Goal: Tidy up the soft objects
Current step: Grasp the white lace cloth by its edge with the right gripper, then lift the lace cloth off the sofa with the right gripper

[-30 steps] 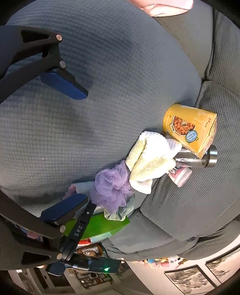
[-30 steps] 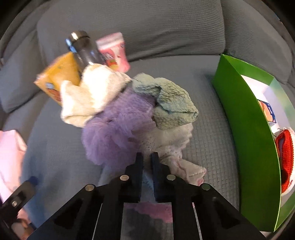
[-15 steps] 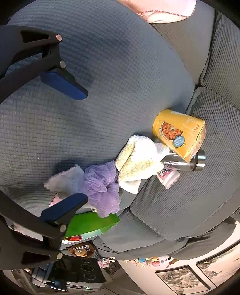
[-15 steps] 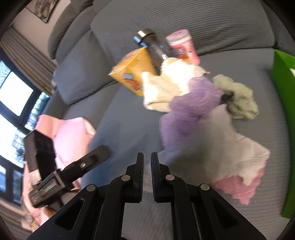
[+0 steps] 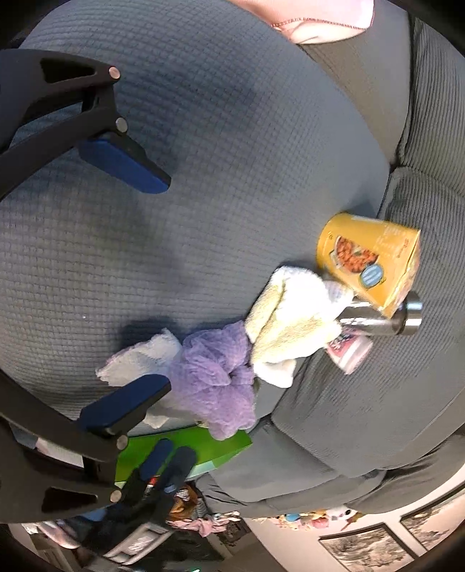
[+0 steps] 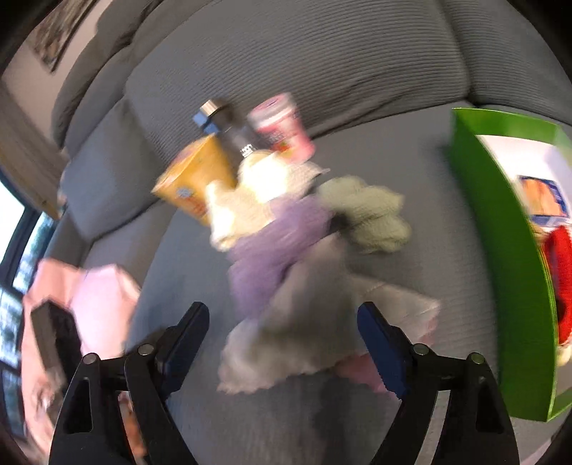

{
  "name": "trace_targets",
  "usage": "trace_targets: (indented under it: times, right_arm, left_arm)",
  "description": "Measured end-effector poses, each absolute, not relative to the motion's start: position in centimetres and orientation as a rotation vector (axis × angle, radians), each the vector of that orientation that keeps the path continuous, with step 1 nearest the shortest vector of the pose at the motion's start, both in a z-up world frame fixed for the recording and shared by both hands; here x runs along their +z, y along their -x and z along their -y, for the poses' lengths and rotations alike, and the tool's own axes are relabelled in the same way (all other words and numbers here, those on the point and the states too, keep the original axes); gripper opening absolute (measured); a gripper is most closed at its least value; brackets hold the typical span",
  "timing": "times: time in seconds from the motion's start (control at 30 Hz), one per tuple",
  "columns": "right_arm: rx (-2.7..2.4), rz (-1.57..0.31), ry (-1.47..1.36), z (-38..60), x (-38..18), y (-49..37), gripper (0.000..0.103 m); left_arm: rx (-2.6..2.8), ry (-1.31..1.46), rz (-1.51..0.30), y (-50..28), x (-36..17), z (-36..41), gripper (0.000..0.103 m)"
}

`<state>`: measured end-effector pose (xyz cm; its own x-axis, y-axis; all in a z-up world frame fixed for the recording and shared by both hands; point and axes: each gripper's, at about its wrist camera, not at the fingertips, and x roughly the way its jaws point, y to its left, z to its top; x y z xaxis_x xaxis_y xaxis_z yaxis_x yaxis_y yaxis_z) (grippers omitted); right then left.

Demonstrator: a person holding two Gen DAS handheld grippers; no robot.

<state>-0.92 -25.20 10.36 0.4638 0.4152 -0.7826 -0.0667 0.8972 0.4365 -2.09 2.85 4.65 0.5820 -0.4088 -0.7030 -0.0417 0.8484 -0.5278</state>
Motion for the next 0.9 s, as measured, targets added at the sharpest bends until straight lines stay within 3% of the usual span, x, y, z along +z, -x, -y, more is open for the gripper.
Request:
trace_targets:
  times: [0.23,0.3,0.37,0.43,0.5,0.53,0.57,0.67,0.77,0.9]
  right_arm:
    - [0.207,-1.185,-0.368,25.5,6.3,-1.0,0.085]
    - [0.221,-1.179,-0.395,25.2,5.8,-1.0,0.081]
    - [0.239,-1.177,-0.416,24.9,5.4,-0.9,0.049]
    - [0.273,-1.201,-0.398,23.9,4.9,-0.7,0.031]
    - [0.292,-1.197,-0.361,23.2,4.9,-0.4,0.021]
    - [0.338,-1.211,-0.370,22.8,4.8,-0.3,0.016]
    - [0.429,-1.245,-0.416,22.2,4.5,-0.2,0.013]
    - [0.495,-1.249,-0.429,20.9,4.3,0.0,0.010]
    - [0.540,-1.253,-0.432,20.0,4.5,0.4,0.010]
    - [0.559,-1.188,-0.361,18.8,6.7,1.5,0.010]
  left_arm:
    - [-0.311,0.472,-1.002,1.9,3.3,0.7,0.100]
    - [-0.308,0.447,-1.000,1.8,3.0,1.8,0.100]
    - [-0.307,0.387,-0.971,1.7,3.1,2.9,0.100]
    - [-0.334,0.369,-0.966,1.6,2.9,3.6,0.097]
    - [-0.326,0.340,-0.955,1.7,2.9,4.0,0.087]
    - [-0.334,0.331,-0.953,1.7,2.9,4.2,0.073]
    - [-0.332,0.328,-0.955,1.7,2.9,4.2,0.067]
    - [-0.313,0.309,-0.954,2.0,2.9,4.0,0.038]
    - [-0.349,0.360,-0.968,2.1,2.9,3.6,0.022]
    - [-0.364,0.351,-0.931,3.2,4.6,3.3,0.019]
